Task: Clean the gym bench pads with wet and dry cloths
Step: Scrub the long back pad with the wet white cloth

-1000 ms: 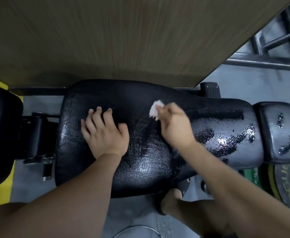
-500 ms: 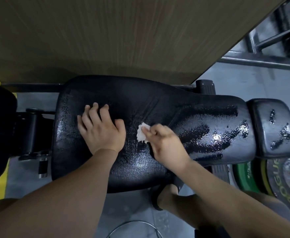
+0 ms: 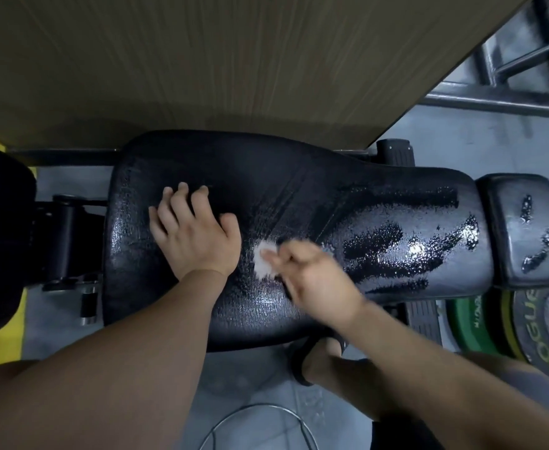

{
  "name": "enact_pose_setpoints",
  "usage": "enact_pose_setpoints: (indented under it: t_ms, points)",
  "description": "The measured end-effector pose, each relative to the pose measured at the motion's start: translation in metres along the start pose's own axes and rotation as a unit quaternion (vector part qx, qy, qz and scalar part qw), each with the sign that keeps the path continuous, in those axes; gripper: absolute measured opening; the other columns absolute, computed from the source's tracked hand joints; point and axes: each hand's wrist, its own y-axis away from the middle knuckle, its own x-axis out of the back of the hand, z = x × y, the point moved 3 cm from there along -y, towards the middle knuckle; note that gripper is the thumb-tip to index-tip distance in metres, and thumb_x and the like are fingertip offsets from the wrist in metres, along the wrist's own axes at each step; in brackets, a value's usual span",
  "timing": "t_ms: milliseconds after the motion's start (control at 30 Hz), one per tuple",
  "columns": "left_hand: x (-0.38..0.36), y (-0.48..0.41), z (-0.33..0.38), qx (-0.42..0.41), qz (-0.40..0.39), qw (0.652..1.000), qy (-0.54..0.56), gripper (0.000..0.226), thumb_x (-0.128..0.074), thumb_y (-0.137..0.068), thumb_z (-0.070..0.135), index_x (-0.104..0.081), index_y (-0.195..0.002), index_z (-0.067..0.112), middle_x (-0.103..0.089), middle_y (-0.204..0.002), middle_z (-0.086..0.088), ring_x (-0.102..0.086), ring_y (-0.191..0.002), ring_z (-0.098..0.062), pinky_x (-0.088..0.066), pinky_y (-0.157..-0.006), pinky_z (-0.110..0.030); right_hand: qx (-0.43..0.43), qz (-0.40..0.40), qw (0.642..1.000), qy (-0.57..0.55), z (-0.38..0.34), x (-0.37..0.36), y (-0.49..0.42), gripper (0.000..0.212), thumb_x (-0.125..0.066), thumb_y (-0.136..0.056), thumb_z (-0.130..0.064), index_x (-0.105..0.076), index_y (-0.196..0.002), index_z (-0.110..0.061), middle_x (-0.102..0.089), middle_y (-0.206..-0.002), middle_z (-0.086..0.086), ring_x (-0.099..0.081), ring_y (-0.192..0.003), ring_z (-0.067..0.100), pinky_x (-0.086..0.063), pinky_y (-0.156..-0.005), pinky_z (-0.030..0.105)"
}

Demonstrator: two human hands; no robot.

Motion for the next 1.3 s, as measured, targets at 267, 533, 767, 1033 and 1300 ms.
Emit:
enact_pose_setpoints:
  t_ms: [267,533,767,1033,1300]
  points:
    - [-0.001,0.001,0.0,-0.002,-0.001,1.0,-0.007,0.05,-0.046,-0.086,0.032,-0.053,-0.133,0.014,-0.048,-0.147,-0.014,-0.034,-0.144,-0.037,-0.022,-0.119,-0.059,0.008,-0.031,0.999,-0.003,-0.028,-0.01,0.026,0.045,-0.053,-0.092,-0.006,-0.062,-0.136,-0.008,-0.06,-0.105,0.006,-0.052,-0.084,0.027,-0.053,-0.07,0.04]
    - [-0.002,0.001,0.0,0.001,0.005,1.0,-0.011,0.049,-0.047,-0.086,0.033,-0.055,-0.131,0.015,-0.049,-0.147,-0.013,-0.035,-0.144,-0.035,-0.022,-0.119,-0.059,-0.049,0.033,0.997,0.043,0.028,0.01,-0.021,0.039,-0.053,-0.094,-0.004,-0.067,-0.13,-0.008,-0.057,-0.096,0.009,-0.054,-0.078,0.03,-0.055,-0.066,0.045]
    - [-0.002,0.0,-0.001,0.001,0.007,1.0,-0.016,0.049,-0.048,-0.085,0.033,-0.056,-0.13,0.015,-0.05,-0.145,-0.013,-0.037,-0.143,-0.036,-0.023,-0.118,-0.059,0.101,-0.077,0.992,0.009,0.0,0.003,0.017,0.043,-0.055,-0.092,-0.002,-0.064,-0.133,-0.011,-0.06,-0.105,0.007,-0.057,-0.089,0.028,-0.056,-0.079,0.041]
    - [-0.003,0.001,-0.001,0.0,0.007,1.0,-0.015,0.05,-0.047,-0.086,0.034,-0.057,-0.131,0.014,-0.05,-0.146,-0.013,-0.036,-0.143,-0.036,-0.022,-0.119,-0.058,-0.102,0.101,0.984,0.101,0.085,0.037,-0.1,0.028,-0.048,-0.101,-0.015,-0.071,-0.105,0.0,-0.058,-0.089,0.013,-0.06,-0.073,0.036,-0.057,-0.063,0.045]
    - [-0.004,0.0,-0.002,0.003,0.0,1.0,-0.012,0.052,-0.046,-0.085,0.034,-0.057,-0.131,0.015,-0.05,-0.145,-0.013,-0.035,-0.143,-0.036,-0.023,-0.118,-0.06,0.132,-0.073,0.989,0.005,0.028,0.017,-0.037,0.038,-0.044,-0.1,-0.013,-0.067,-0.13,-0.006,-0.06,-0.097,0.008,-0.057,-0.084,0.026,-0.053,-0.081,0.037]
